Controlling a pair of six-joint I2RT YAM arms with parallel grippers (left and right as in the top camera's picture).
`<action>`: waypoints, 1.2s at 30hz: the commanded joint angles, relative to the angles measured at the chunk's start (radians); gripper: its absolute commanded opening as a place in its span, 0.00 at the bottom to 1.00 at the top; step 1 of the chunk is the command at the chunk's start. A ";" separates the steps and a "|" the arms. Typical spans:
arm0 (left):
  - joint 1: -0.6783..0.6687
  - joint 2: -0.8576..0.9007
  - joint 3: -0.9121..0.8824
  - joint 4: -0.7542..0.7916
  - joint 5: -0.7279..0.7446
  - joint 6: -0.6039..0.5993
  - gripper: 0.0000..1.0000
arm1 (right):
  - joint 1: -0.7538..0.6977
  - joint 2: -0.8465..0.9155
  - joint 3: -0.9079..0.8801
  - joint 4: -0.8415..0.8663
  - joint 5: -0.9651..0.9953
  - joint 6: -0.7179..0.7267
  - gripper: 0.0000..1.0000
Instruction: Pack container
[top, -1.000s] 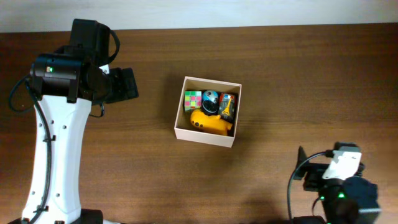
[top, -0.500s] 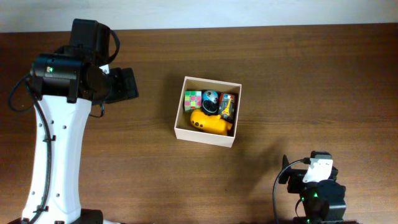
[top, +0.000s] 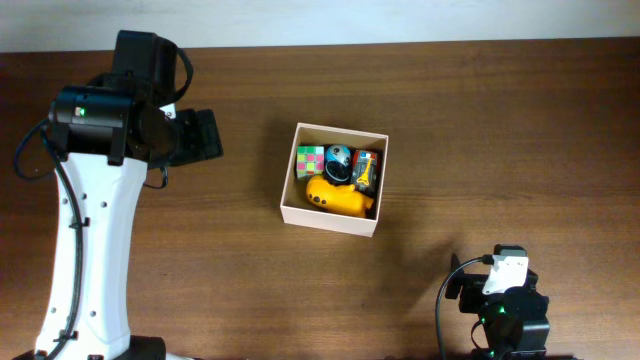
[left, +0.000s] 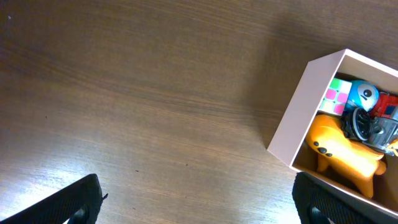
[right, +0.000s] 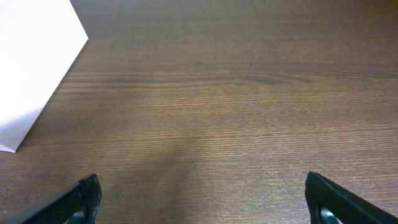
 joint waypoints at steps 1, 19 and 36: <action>0.001 -0.002 0.006 -0.001 -0.010 0.012 0.99 | -0.009 -0.012 -0.010 -0.004 -0.006 -0.004 0.99; 0.001 -0.046 -0.004 0.005 -0.077 0.013 0.99 | -0.009 -0.012 -0.010 -0.004 -0.006 -0.004 0.99; 0.003 -0.856 -1.069 0.902 -0.051 0.377 0.99 | -0.009 -0.012 -0.010 -0.004 -0.006 -0.004 0.99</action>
